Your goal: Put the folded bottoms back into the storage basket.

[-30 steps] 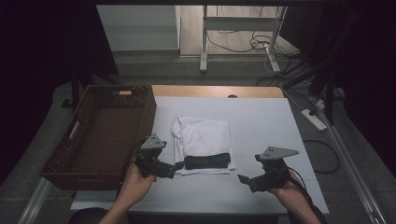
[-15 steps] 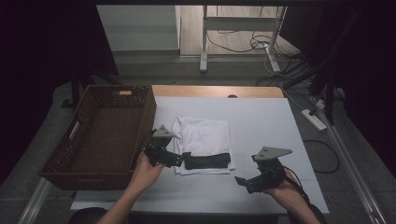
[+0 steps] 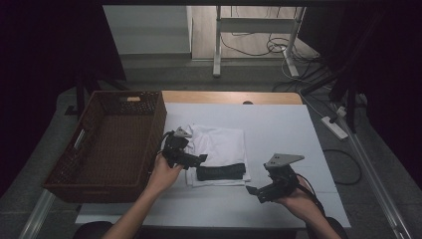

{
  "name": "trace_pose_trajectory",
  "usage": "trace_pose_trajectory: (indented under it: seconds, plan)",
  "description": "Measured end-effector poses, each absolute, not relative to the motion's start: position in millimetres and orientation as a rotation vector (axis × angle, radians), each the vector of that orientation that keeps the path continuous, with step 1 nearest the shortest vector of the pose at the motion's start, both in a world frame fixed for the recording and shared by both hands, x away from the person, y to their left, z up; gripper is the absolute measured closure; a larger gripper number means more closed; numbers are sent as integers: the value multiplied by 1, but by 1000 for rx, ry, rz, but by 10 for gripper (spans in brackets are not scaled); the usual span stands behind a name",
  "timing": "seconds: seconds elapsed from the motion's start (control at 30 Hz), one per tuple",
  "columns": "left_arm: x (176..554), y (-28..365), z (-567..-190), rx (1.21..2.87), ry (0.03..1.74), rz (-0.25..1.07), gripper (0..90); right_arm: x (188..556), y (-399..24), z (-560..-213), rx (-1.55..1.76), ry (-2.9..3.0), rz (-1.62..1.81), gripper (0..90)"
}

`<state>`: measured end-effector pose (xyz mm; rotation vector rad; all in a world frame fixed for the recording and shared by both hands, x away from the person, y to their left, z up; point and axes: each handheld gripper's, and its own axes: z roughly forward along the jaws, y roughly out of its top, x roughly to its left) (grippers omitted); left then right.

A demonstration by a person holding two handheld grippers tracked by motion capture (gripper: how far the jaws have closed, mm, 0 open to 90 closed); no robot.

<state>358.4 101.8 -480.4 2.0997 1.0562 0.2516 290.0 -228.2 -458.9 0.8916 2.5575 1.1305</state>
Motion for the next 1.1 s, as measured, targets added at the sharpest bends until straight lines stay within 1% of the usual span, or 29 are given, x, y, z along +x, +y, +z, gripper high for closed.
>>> trace_pose_trajectory:
  seconds: [0.17, 0.27, 0.43, 0.67, 0.8, 0.93, 1.1]
  plan:
    - [367, 99, -483, 2084, 1090, 252, 1, 292, -224, -459, 887, 2563, 1136, 0]
    - [375, 97, -488, 2107, 1121, 265, 1, 294, -220, -460, 876, 2568, 1134, 0]
    - [383, 98, -491, 2129, 1120, 265, 1, 297, -215, -461, 858, 2577, 1128, 0]
    - [402, 105, -497, 2116, 1144, 249, 1, 300, -207, -462, 825, 2598, 1123, 0]
    - [408, 107, -498, 2126, 1157, 263, 1, 302, -206, -463, 821, 2603, 1124, 0]
    - [420, 112, -498, 2082, 1188, 243, 1, 304, -202, -464, 808, 2607, 1122, 0]
    - [429, 112, -498, 2095, 1198, 263, 1, 305, -200, -464, 797, 2610, 1120, 0]
